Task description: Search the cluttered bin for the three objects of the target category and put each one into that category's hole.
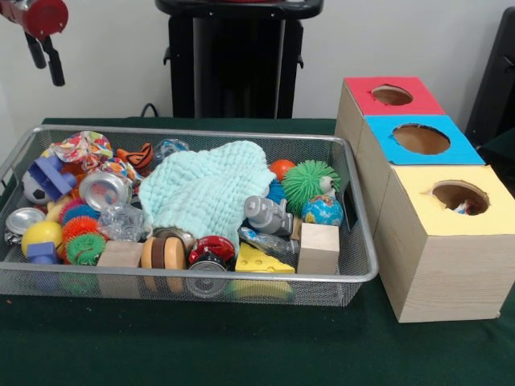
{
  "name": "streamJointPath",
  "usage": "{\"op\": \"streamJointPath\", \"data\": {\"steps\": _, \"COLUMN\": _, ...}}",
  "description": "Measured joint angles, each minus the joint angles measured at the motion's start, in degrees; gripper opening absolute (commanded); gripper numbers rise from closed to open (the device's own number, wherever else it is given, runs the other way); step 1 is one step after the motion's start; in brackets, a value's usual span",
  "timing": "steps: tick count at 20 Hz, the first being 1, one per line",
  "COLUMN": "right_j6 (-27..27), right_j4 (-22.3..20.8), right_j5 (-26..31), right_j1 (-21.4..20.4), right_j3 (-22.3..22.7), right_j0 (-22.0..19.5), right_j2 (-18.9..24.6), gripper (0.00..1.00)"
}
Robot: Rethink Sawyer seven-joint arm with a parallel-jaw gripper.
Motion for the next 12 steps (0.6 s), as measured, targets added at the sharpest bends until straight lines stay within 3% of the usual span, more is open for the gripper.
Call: {"op": "streamJointPath", "data": {"steps": 12, "right_j6": 0.0, "right_j4": 1.2, "right_j5": 1.3, "right_j1": -1.0, "right_j3": -2.5, "right_j0": 1.5, "right_j2": 0.0, "gripper": 1.0}}
